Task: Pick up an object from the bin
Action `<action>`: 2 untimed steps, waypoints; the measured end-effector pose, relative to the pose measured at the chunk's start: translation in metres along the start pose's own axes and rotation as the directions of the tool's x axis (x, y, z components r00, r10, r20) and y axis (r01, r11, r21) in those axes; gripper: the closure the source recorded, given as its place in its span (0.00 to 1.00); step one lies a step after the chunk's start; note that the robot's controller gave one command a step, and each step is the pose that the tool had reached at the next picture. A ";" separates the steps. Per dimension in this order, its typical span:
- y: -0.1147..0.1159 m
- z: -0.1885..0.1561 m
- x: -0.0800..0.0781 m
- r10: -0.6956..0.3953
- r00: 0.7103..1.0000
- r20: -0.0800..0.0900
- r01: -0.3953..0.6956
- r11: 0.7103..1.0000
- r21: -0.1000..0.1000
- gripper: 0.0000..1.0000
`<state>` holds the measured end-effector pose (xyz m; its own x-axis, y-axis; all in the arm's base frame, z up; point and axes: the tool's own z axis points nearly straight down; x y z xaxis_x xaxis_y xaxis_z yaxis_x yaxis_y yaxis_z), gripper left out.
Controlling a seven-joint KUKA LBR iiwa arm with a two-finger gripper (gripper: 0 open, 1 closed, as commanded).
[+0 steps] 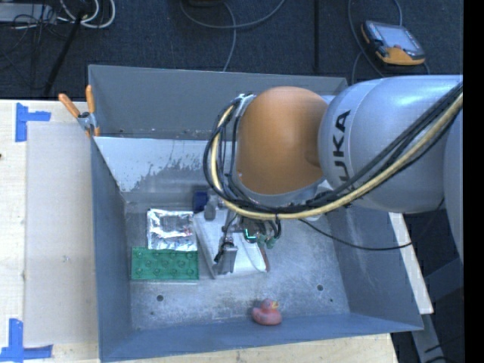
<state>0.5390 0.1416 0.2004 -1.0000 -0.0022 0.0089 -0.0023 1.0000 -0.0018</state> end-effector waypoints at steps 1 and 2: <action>0.038 -0.033 0.046 0.000 1.000 0.007 0.000 1.000 -0.003 0.00; 0.063 0.111 -0.030 0.050 0.999 0.005 -0.050 0.999 -0.001 0.00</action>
Offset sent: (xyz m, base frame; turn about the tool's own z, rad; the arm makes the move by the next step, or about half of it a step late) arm -0.0440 0.0353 0.0319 0.0049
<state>0.5683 0.2049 0.0890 -0.9988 0.0479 0.0040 0.0479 0.9989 -0.0010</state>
